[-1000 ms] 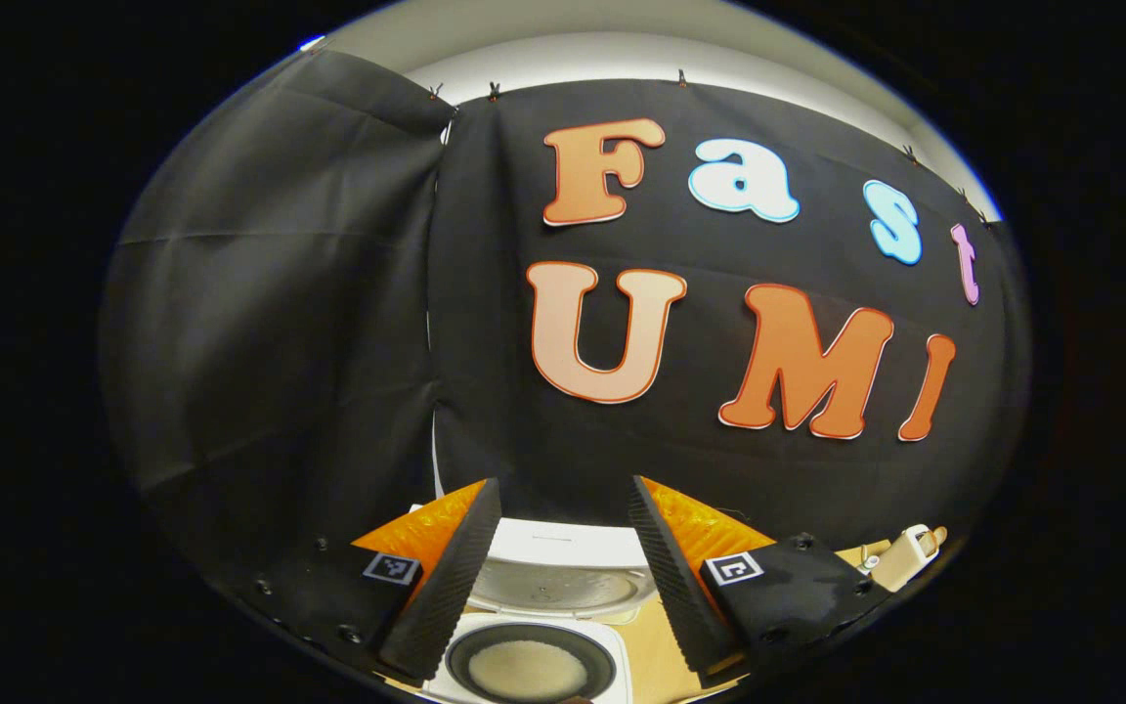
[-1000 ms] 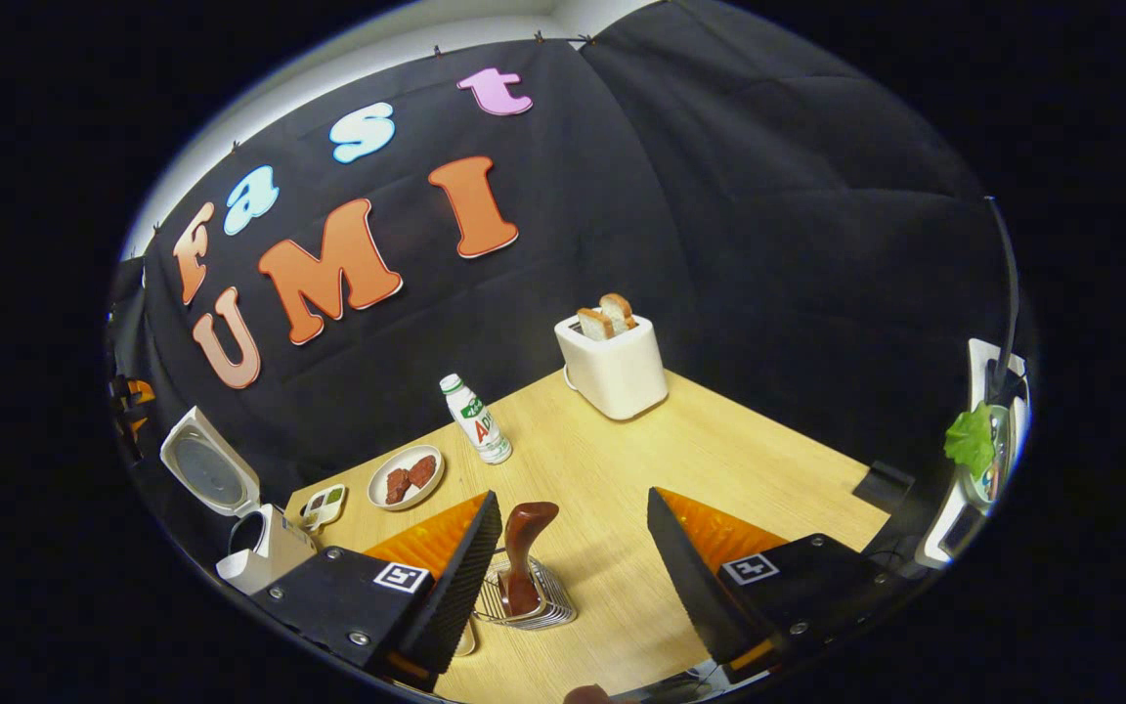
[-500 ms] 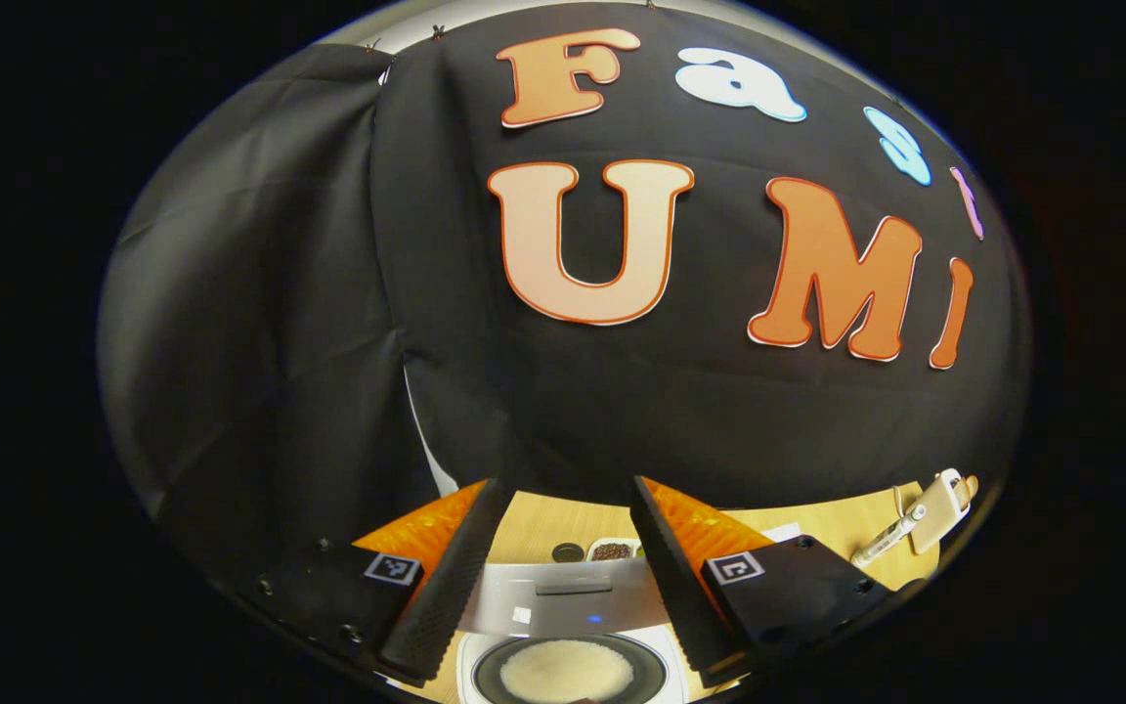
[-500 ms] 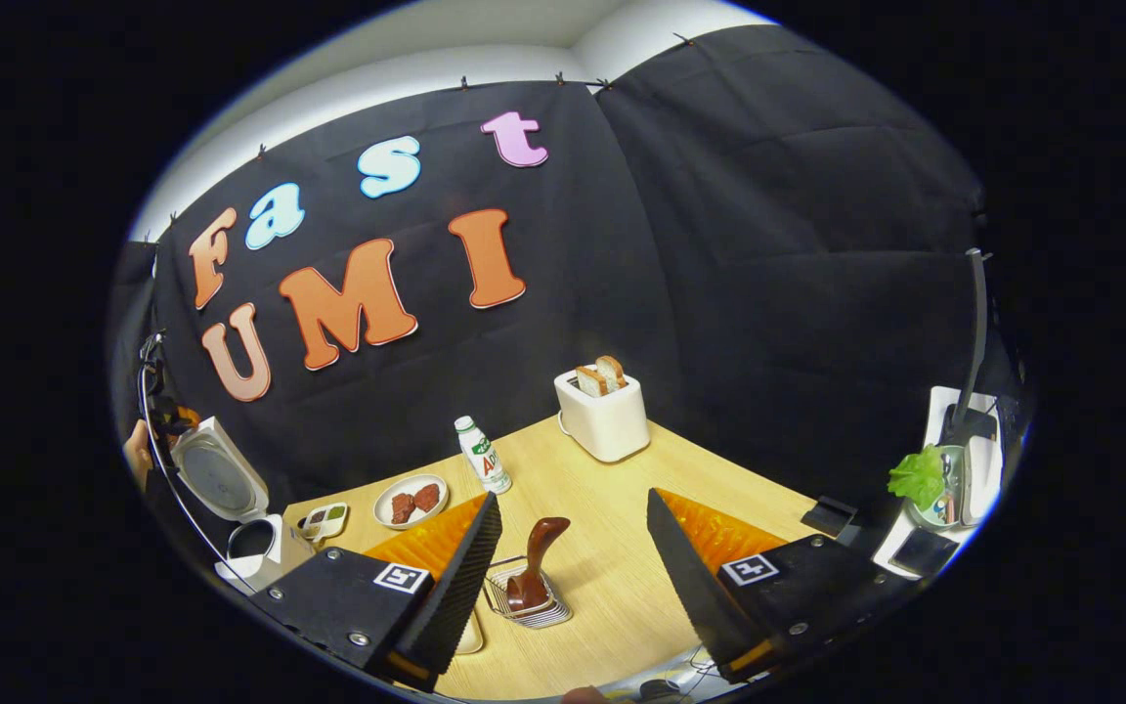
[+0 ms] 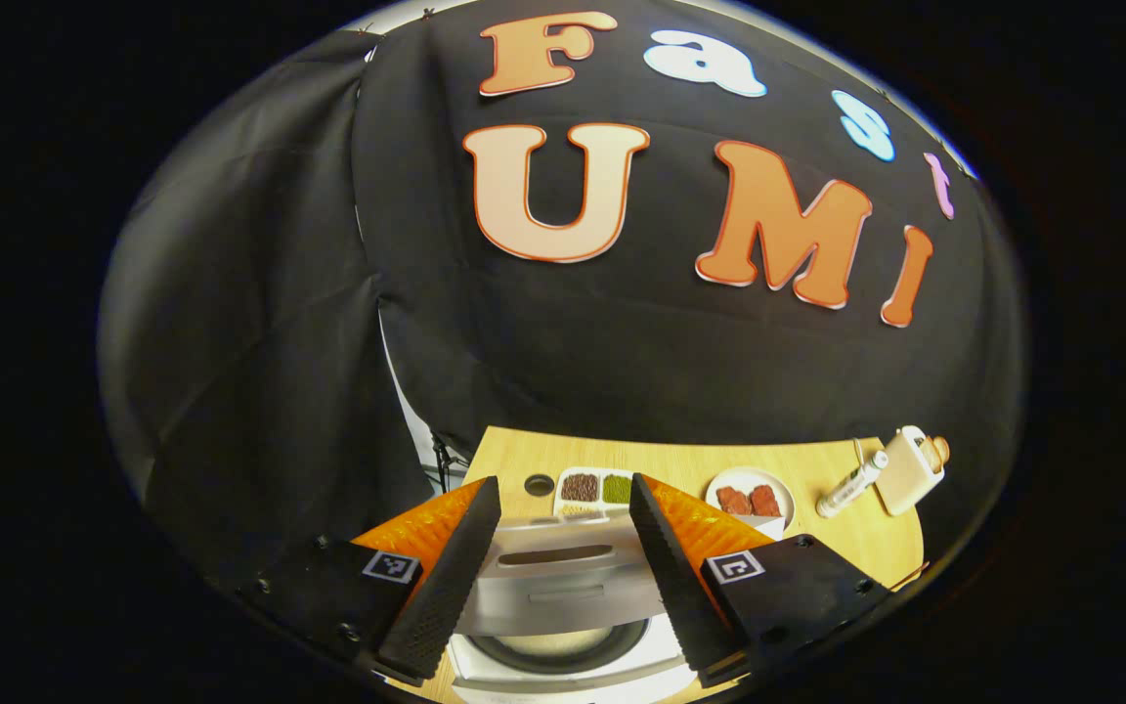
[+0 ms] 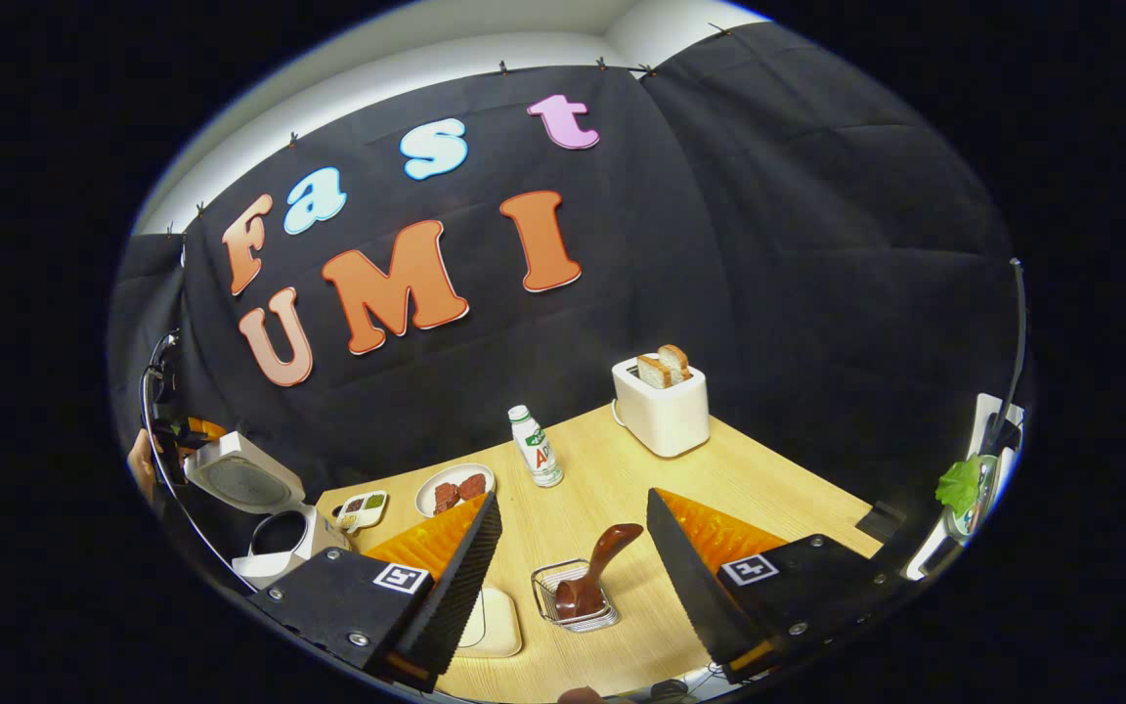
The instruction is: Close the left gripper, press the button to open the rice cooker; take a wooden spoon from the chopstick holder with the right hand, scoop a spoonful of rice and pour it into the rice cooker, then put the wooden spoon back into the chopstick holder.
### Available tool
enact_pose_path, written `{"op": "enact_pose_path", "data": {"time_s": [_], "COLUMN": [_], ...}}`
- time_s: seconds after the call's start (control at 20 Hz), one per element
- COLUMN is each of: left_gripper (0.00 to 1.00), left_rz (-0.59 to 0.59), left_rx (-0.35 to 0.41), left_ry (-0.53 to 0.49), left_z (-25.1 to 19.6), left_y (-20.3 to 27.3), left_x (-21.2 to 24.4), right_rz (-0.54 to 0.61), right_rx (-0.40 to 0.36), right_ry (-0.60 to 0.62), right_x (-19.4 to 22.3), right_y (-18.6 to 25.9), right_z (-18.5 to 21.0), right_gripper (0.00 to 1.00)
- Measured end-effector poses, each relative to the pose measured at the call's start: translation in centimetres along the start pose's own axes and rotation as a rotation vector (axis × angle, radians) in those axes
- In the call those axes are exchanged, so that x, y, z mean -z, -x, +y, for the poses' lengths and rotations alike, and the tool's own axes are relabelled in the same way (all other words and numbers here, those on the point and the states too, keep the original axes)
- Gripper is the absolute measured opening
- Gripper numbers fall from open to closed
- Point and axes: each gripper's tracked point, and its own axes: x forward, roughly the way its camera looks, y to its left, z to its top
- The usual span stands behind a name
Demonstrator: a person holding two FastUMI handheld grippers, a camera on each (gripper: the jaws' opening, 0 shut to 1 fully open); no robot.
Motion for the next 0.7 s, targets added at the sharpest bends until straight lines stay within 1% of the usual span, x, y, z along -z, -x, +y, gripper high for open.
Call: {"op": "enact_pose_path", "data": {"time_s": [0.15, 0.25, 0.35, 0.4, 0.5, 0.55, 0.6, 0.65, 0.7], "left_gripper": [0.92, 0.92, 0.93, 0.92, 0.92, 0.92, 0.93, 0.94, 0.93], "left_rz": [0.060, 0.067, 0.094, 0.096, 0.146, 0.191, 0.202, 0.134, 0.169], "left_rx": [0.006, -0.009, -0.023, -0.025, -0.039, -0.042, -0.059, -0.068, -0.081], "left_ry": [0.045, 0.040, -0.002, -0.003, 0.028, 0.026, 0.022, 0.001, 0.003], "left_z": [-0.2, -0.6, -1.3, -1.6, -1.5, -1.6, -1.5, -1.6, -1.6], "left_y": [1.5, 2.4, 3.3, 3.6, 4.3, 4.6, 5.0, 4.7, 4.7], "left_x": [6.4, 9.4, 12.7, 14.0, 17.1, 19.3, 20.4, 19.2, 20.0], "right_rz": [0.014, 0.018, 0.024, 0.031, 0.047, 0.050, 0.051, 0.054, 0.061], "right_rx": [-0.064, -0.102, -0.139, -0.151, -0.185, -0.195, -0.201, -0.203, -0.209], "right_ry": [0.032, 0.054, 0.068, 0.066, 0.054, 0.062, 0.075, 0.088, 0.091], "right_x": [-0.6, -1.0, -1.1, -1.2, -1.1, -1.0, -0.8, -0.7, -0.5], "right_y": [-1.3, -2.1, -2.8, -3.0, -3.4, -3.5, -3.7, -4.0, -4.1], "right_z": [1.7, 2.6, 3.6, 4.0, 4.9, 5.0, 5.0, 4.9, 5.0], "right_gripper": [0.93, 0.94, 0.93, 0.94, 0.94, 0.93, 0.93, 0.93, 0.93]}}
